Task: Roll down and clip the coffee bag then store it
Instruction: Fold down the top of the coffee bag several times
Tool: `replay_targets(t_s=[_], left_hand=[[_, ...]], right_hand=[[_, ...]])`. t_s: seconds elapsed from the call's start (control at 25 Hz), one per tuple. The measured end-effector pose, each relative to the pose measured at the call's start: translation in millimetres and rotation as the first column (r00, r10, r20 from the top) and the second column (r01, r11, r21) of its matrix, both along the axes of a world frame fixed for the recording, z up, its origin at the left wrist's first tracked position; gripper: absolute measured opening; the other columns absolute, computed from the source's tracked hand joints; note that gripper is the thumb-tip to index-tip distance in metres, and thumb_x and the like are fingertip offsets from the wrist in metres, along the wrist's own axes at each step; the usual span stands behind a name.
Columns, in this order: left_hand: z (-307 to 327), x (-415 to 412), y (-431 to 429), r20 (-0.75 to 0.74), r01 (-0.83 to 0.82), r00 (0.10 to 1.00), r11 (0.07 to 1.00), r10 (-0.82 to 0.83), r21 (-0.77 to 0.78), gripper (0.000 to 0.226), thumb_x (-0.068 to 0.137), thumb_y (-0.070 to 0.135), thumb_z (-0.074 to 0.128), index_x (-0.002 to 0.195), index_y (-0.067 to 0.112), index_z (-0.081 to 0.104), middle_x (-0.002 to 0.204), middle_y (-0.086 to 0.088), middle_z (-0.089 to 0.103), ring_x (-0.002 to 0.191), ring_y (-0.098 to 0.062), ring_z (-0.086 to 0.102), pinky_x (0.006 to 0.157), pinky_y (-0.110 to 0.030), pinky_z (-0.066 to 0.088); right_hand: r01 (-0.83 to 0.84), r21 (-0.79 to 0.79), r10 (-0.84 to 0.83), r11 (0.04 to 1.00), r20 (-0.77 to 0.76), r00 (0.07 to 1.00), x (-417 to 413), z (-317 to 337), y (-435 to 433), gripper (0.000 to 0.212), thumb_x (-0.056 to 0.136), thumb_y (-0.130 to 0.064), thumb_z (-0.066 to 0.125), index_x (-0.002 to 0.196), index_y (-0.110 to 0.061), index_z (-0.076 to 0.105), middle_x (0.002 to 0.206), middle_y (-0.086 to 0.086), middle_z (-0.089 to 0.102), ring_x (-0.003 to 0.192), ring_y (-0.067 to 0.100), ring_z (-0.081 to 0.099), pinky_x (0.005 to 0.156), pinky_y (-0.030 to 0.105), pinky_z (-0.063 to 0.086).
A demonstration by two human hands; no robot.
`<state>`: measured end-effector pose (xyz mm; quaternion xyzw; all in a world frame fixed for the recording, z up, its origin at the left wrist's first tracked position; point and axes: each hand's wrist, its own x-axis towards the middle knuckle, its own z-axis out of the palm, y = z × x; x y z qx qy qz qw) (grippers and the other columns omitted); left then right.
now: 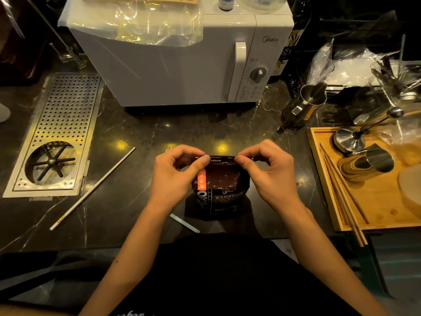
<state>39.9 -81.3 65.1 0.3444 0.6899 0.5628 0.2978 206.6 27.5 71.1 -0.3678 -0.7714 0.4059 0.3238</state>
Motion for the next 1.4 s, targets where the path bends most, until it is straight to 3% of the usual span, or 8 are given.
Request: replay_targets(t_s=[0.2, 0.48, 0.68, 0.84, 1.0, 1.12, 1.24, 1.4], left_hand=[[-6.7, -4.1, -1.2, -0.014, -0.009, 1.000, 1.000, 0.009, 0.028, 0.015, 0.078, 0.014, 0.077, 0.077, 0.027, 0.072, 0.077, 0.012, 0.073, 0.084, -0.016, 0.071, 0.084, -0.035, 0.057], [-6.7, -10.4, -5.5, 0.020, 0.081, 0.996, 0.996, -0.082, 0.031, 0.013, 0.083, 0.016, 0.071, 0.088, 0.027, 0.074, 0.088, 0.006, 0.076, 0.088, -0.017, 0.072, 0.081, -0.032, 0.057], [-7.5, -9.7, -6.5, 0.058, 0.012, 0.998, 0.999, -0.014, 0.032, 0.013, 0.080, 0.010, 0.074, 0.084, 0.022, 0.073, 0.081, 0.011, 0.075, 0.081, -0.011, 0.071, 0.075, -0.026, 0.057], [-9.2, -12.6, -6.8, 0.004, 0.042, 0.999, 0.998, -0.042, 0.048, 0.011, 0.081, 0.009, 0.074, 0.086, 0.019, 0.073, 0.084, 0.004, 0.074, 0.085, -0.017, 0.071, 0.081, -0.035, 0.057], [-0.6, -1.7, 1.7, -0.163, 0.142, 0.977, 0.989, -0.134, 0.036, 0.013, 0.082, 0.016, 0.076, 0.093, 0.020, 0.074, 0.091, 0.004, 0.071, 0.090, -0.014, 0.068, 0.082, -0.028, 0.054], [-1.3, 3.5, 6.4, -0.210, 0.089, 0.975, 0.995, -0.078, 0.043, 0.004, 0.082, 0.017, 0.075, 0.085, 0.018, 0.075, 0.085, 0.008, 0.070, 0.085, -0.011, 0.066, 0.077, -0.024, 0.051], [-1.4, 4.4, 7.5, -0.229, 0.104, 0.969, 0.993, -0.090, 0.053, 0.004, 0.082, 0.015, 0.075, 0.085, 0.016, 0.075, 0.083, 0.006, 0.069, 0.083, -0.010, 0.066, 0.077, -0.022, 0.050], [1.1, 7.0, 7.7, -0.268, 0.119, 0.958, 0.991, -0.097, 0.066, 0.005, 0.082, 0.013, 0.075, 0.086, 0.014, 0.075, 0.083, 0.005, 0.069, 0.082, -0.008, 0.064, 0.075, -0.020, 0.049]], right_hand=[[-0.075, -0.153, 0.078, 0.985, 0.013, 0.997, 5.2, 0.3, 7.1, 0.005, 0.085, -0.012, 0.071, 0.087, -0.016, 0.072, 0.087, -0.011, 0.065, 0.087, 0.012, 0.065, 0.079, 0.029, 0.054], [-0.018, -0.201, 0.016, 0.979, -0.012, 1.000, 7.0, -2.5, 8.2, 0.013, 0.083, -0.007, 0.072, 0.080, -0.019, 0.072, 0.080, 0.001, 0.068, 0.079, 0.019, 0.065, 0.076, 0.028, 0.053], [-0.075, -0.308, 0.054, 0.949, -0.077, 0.996, 7.2, 2.1, 7.7, 0.021, 0.086, -0.002, 0.068, 0.085, -0.023, 0.071, 0.077, -0.009, 0.069, 0.075, 0.005, 0.065, 0.073, 0.021, 0.054], [-0.001, -0.223, -0.006, 0.975, -0.030, 1.000, 5.7, -2.2, 3.1, 0.016, 0.086, -0.003, 0.067, 0.084, -0.018, 0.069, 0.081, 0.001, 0.067, 0.079, 0.016, 0.064, 0.075, 0.030, 0.053], [-0.034, -0.090, 0.034, 0.995, -0.003, 0.999, 1.8, 0.2, -1.3, 0.009, 0.088, -0.005, 0.065, 0.088, -0.014, 0.067, 0.086, -0.007, 0.062, 0.084, 0.009, 0.061, 0.078, 0.027, 0.051], [-0.083, -0.014, 0.084, 0.996, 0.062, 0.995, -0.7, 4.7, -2.0, 0.005, 0.091, -0.010, 0.062, 0.092, -0.012, 0.067, 0.090, -0.005, 0.061, 0.090, 0.011, 0.060, 0.082, 0.031, 0.052], [-0.147, 0.027, 0.144, 0.989, 0.070, 0.987, -4.0, 9.1, 0.9, 0.008, 0.090, -0.012, 0.066, 0.096, -0.014, 0.070, 0.094, -0.003, 0.063, 0.092, 0.007, 0.061, 0.081, 0.024, 0.050], [-0.187, 0.084, 0.182, 0.979, 0.059, 0.982, -17.4, 8.9, -4.6, 0.005, 0.087, -0.008, 0.068, 0.088, -0.012, 0.071, 0.087, -0.002, 0.063, 0.082, 0.005, 0.059, 0.076, 0.014, 0.044]])
